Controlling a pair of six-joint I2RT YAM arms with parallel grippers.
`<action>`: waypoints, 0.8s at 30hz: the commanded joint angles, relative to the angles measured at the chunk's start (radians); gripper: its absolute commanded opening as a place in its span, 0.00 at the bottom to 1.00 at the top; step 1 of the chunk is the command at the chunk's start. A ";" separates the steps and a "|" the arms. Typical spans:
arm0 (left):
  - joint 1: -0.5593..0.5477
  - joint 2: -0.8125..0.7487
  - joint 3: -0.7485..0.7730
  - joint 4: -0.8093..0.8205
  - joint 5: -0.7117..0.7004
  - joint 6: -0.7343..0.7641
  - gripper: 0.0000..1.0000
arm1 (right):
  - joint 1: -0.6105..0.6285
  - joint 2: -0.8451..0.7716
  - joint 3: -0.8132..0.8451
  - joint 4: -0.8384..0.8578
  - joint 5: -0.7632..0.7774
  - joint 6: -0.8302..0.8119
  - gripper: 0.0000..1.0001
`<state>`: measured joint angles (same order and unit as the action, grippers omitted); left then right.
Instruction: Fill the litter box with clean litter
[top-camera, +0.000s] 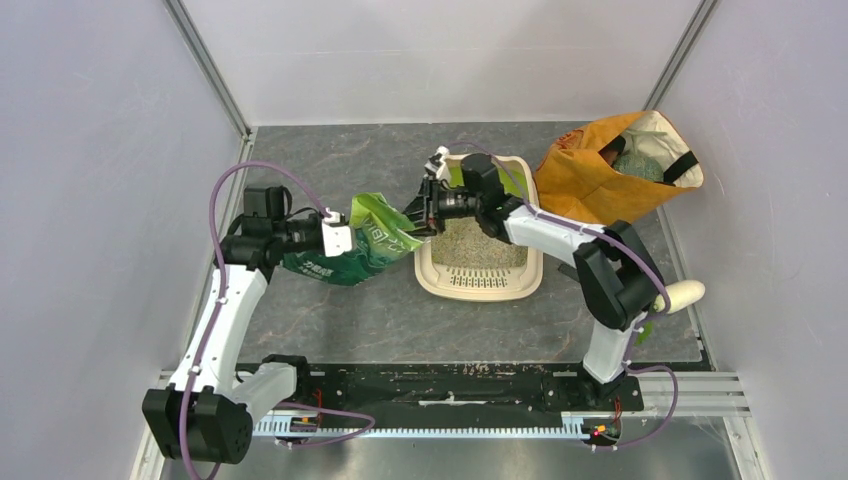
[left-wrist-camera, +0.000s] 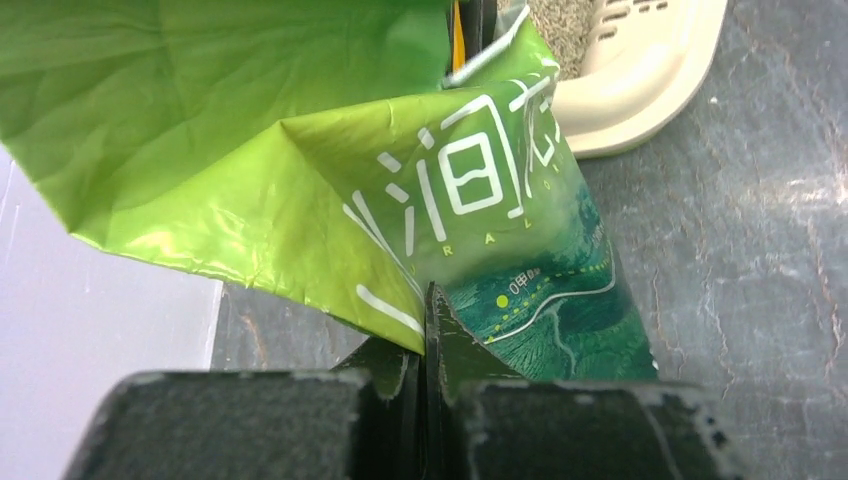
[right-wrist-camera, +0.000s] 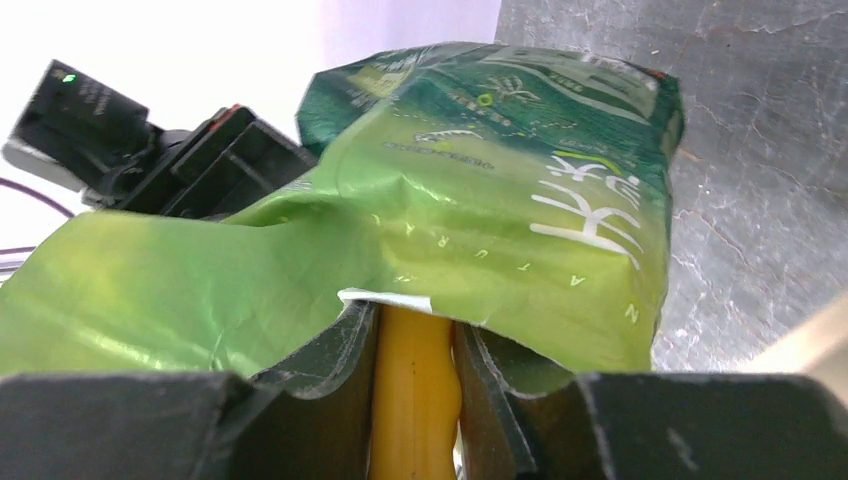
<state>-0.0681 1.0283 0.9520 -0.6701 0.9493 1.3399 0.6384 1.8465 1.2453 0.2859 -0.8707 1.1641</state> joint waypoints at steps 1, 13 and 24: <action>-0.006 0.037 0.026 0.112 0.050 -0.159 0.02 | -0.059 -0.175 -0.048 0.219 -0.133 0.111 0.00; -0.015 0.089 0.043 0.254 0.090 -0.322 0.02 | -0.182 -0.341 -0.184 0.206 -0.183 0.153 0.00; -0.035 0.134 0.062 0.239 0.074 -0.306 0.02 | -0.329 -0.458 -0.276 0.084 -0.221 0.099 0.00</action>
<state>-0.0925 1.1423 0.9867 -0.4416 1.0538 1.0611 0.3454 1.4841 0.9749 0.2962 -0.9821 1.2633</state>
